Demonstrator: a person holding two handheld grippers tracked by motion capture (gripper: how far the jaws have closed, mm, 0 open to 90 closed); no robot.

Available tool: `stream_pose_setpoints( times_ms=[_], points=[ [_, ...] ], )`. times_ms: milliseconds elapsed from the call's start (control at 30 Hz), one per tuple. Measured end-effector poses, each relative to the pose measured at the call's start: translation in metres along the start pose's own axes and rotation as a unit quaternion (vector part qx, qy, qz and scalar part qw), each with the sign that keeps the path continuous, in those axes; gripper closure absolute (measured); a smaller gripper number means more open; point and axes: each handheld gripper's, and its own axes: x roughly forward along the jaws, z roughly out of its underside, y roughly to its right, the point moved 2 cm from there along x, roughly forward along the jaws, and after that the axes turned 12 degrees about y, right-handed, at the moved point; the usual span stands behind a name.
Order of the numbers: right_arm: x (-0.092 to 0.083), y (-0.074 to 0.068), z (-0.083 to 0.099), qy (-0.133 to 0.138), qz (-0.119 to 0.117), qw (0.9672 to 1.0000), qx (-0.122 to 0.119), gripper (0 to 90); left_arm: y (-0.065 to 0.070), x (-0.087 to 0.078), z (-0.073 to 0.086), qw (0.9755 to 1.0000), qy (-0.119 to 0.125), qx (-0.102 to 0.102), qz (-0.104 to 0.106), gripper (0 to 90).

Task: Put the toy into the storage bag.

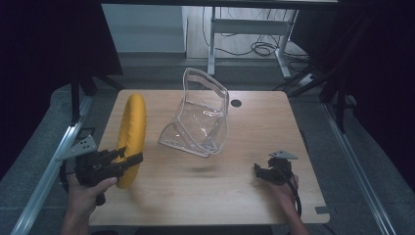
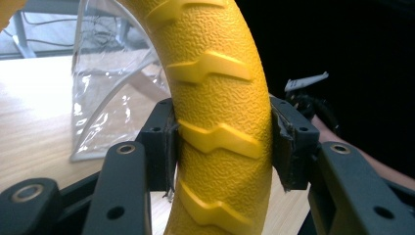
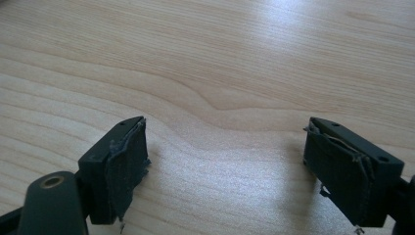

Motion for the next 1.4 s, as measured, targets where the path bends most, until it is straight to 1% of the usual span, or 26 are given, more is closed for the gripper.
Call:
stream_pose_setpoints(
  times_ms=[133,200,333,533,633,700,767,833,1067,1233,1400],
  points=[
    [0.0,0.0,0.0,0.0,0.0,1.0,0.0,16.5,0.0,0.003,-0.003,0.9998,0.016,-0.011,0.01,50.8],
    [0.0,0.0,0.0,0.0,0.0,1.0,0.0,16.5,0.001,0.005,-0.005,0.9993,0.028,-0.018,0.014,50.8],
    [0.0,0.0,0.0,0.001,0.0,1.0,0.0,16.5,0.001,0.006,-0.009,0.9985,0.047,-0.026,0.013,50.7],
    [0.0,0.0,0.0,0.0,0.001,1.0,0.001,16.5,0.0,0.012,-0.013,0.9974,0.062,-0.035,0.008,50.7],
    [0.0,0.0,0.0,0.001,0.001,1.0,0.0,16.6,0.0,0.016,-0.016,0.997,0.068,-0.036,0.006,50.7],
    [0.0,0.0,0.0,0.001,0.001,1.0,0.0,16.6,0.001,0.019,-0.019,0.9963,0.078,-0.036,0.002,50.7],
    [0.0,0.0,0.0,0.001,0.001,1.0,0.0,16.6,0.002,0.02,-0.02,0.996,0.082,-0.036,0.001,50.7],
    [0.0,0.0,0.0,0.001,0.001,1.0,0.0,16.6,0.003,0.022,-0.022,0.9961,0.083,-0.03,-0.003,50.7],
    [0.0,0.001,0.0,0.0,0.002,1.0,-0.001,16.7,0.008,0.031,-0.031,0.9938,0.106,-0.032,-0.002,50.7],
    [0.0,0.0,0.0,-0.001,0.003,1.0,0.0,16.7,0.015,0.037,-0.038,0.9934,0.113,-0.019,0.001,50.6],
    [0.0,0.0,0.0,-0.001,0.003,1.0,0.001,16.8,0.019,0.042,-0.046,0.9917,0.127,-0.019,0.0,50.7]
  ],
)
